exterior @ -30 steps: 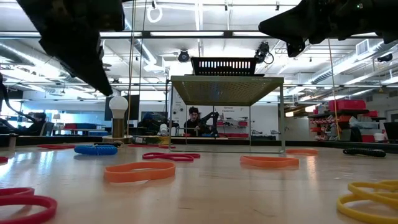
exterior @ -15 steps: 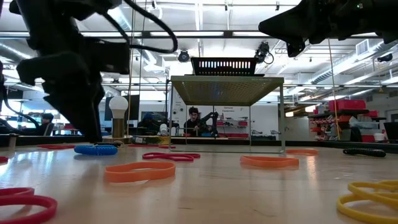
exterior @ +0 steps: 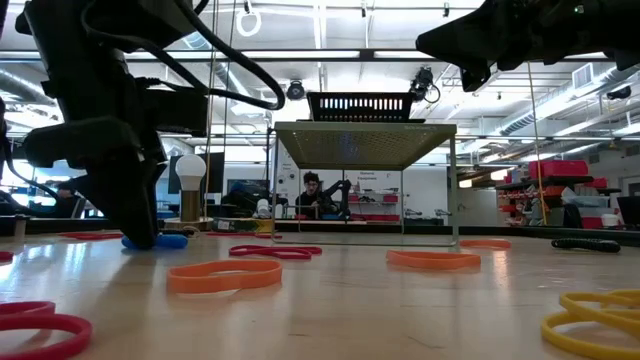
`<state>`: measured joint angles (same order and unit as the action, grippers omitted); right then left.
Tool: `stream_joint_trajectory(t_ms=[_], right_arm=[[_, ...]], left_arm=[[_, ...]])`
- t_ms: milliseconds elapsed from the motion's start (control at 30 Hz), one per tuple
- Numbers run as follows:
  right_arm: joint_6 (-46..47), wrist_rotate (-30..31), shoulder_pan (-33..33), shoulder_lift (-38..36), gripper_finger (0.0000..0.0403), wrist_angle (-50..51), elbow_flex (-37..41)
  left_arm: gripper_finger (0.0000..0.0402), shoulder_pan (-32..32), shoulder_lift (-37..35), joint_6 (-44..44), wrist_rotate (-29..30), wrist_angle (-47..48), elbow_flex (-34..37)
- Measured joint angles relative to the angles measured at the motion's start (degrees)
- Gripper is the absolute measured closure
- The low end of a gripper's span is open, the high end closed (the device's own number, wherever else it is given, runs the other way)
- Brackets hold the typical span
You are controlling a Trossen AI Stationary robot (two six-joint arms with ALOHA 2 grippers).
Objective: Pick & Place Office Desk Supplies
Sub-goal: Put the blue spring keychain into the bottom black bin on the shelf
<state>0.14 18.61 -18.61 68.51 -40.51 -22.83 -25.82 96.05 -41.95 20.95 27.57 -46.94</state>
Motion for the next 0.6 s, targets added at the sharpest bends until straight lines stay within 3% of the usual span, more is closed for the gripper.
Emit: stream_joint_trajectory(t_ms=[333, 600], right_arm=[[0.0, 0.0, 0.0, 0.0, 0.0376, 0.0, 0.0], [-1.0, 0.3, 0.0, 0.0, 0.0376, 0.2, 0.0]], left_arm=[[0.0298, -0.1, 0.4, 2.2, -1.3, 0.0, -0.1], [0.0364, -1.1, 0.2, 5.6, -5.5, 2.1, -3.7]])
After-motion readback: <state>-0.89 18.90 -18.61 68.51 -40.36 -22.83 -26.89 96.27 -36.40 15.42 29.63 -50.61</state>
